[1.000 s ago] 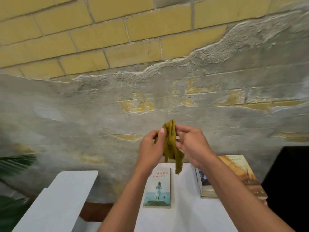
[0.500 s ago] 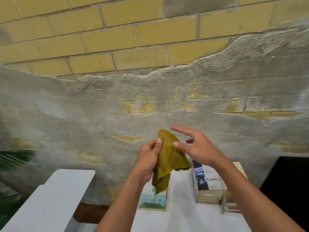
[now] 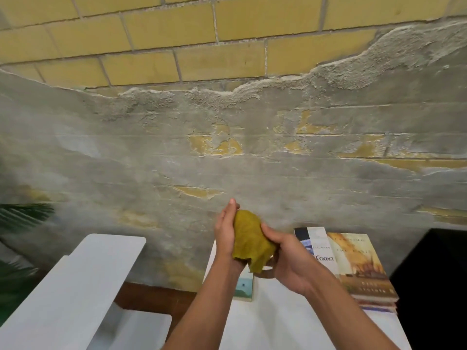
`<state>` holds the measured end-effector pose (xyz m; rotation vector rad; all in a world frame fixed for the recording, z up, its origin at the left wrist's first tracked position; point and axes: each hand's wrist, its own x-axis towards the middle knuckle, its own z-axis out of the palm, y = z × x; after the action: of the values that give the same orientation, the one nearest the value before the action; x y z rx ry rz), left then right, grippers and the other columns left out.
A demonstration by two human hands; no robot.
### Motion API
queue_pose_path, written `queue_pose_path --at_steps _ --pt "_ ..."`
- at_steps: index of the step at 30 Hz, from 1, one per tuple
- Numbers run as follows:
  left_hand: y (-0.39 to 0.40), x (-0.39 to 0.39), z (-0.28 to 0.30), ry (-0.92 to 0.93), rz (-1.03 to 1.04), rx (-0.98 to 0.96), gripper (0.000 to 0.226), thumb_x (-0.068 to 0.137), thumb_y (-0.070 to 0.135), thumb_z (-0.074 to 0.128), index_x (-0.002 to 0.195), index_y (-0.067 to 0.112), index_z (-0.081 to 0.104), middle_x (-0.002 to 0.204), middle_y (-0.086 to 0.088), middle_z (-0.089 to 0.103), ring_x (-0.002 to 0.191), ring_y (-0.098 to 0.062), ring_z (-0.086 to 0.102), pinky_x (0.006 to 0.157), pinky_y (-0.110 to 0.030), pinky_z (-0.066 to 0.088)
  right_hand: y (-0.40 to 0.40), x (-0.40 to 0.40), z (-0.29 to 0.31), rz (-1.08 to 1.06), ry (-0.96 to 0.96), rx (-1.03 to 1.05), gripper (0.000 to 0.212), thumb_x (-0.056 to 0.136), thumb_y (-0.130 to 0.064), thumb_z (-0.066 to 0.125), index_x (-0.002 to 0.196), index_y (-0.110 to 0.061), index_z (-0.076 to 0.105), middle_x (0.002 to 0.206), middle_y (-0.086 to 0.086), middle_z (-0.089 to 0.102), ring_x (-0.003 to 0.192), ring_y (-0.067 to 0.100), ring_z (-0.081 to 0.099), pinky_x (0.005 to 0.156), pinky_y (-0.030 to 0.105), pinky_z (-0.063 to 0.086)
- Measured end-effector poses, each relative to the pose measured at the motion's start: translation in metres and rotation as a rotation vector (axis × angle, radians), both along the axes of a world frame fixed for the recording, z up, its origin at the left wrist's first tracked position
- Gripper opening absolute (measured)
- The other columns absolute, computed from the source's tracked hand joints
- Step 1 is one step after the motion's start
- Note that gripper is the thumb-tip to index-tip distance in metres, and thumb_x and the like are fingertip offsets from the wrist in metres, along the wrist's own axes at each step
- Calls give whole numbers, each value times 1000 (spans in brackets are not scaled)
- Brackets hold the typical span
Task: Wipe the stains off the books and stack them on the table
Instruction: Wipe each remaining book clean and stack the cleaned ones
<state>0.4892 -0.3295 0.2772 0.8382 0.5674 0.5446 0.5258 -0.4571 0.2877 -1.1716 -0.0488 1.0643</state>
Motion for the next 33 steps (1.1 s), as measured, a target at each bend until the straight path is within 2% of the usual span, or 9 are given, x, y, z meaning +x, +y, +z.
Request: queue_pose_path --at_steps 4,10,14,17,20,23,26,29,33 --pt "4 -4 -29 106 -49 58 16 92 33 70 85 19 67 71 -3 62 72 -20 62 69 -36 52 4 -8 -24 -28 301 186 43 100 -35 51 119 -2 71 122 24 67 109 42 65 98 66 43" --pt "44 -18 -80 432 -195 539 9 100 24 62 107 20 65 102 3 67 89 -10 61 66 -16 48 4 9 -77 -288 92 -18 37 107 -32 39 125 -6 57 109 13 74 99 28 72 78 41 58" --pt "76 -37 -133 671 -119 615 9 102 20 54 102 23 62 105 5 63 95 -10 59 67 -17 44 9 37 -116 -423 7 -216 38 105 -33 43 140 -19 45 129 8 59 118 33 58 104 56 46" --pt "94 -46 -176 828 -234 754 15 102 20 52 112 17 62 115 0 61 107 -17 59 82 -24 48 21 54 -131 -459 -43 -307 30 103 -27 53 133 -21 54 133 10 58 117 33 58 102 54 48" --pt "107 -47 -213 899 -374 886 29 102 21 53 129 11 55 128 -7 53 119 -22 55 93 -24 47 33 64 -143 -418 -182 -430 11 100 -20 58 111 -22 59 118 7 60 109 28 58 90 44 50" --pt "116 -44 -243 944 -493 842 48 100 40 55 140 14 47 135 -5 46 125 -23 51 105 -38 47 48 74 -167 -296 -438 -614 20 94 -33 66 113 -32 59 128 5 57 115 27 57 97 48 52" --pt "127 -46 -296 930 -504 795 64 87 72 53 126 21 53 121 1 59 109 -19 63 87 -43 59 70 86 -188 -166 -664 -770 32 91 -39 69 120 -28 64 117 -2 62 107 20 60 99 42 52" --pt "127 -50 -295 924 -470 824 36 98 45 58 124 20 58 115 2 59 102 -13 58 90 -34 54 103 94 -203 -71 -774 -808 35 93 -33 68 125 -17 64 108 -4 66 98 16 63 92 35 55" --pt "132 -45 -296 875 -352 857 29 99 25 58 126 20 67 113 -3 65 98 -12 59 84 -20 49 139 108 -232 79 -916 -858 28 93 -30 69 118 -18 68 112 0 66 96 15 60 90 28 50"
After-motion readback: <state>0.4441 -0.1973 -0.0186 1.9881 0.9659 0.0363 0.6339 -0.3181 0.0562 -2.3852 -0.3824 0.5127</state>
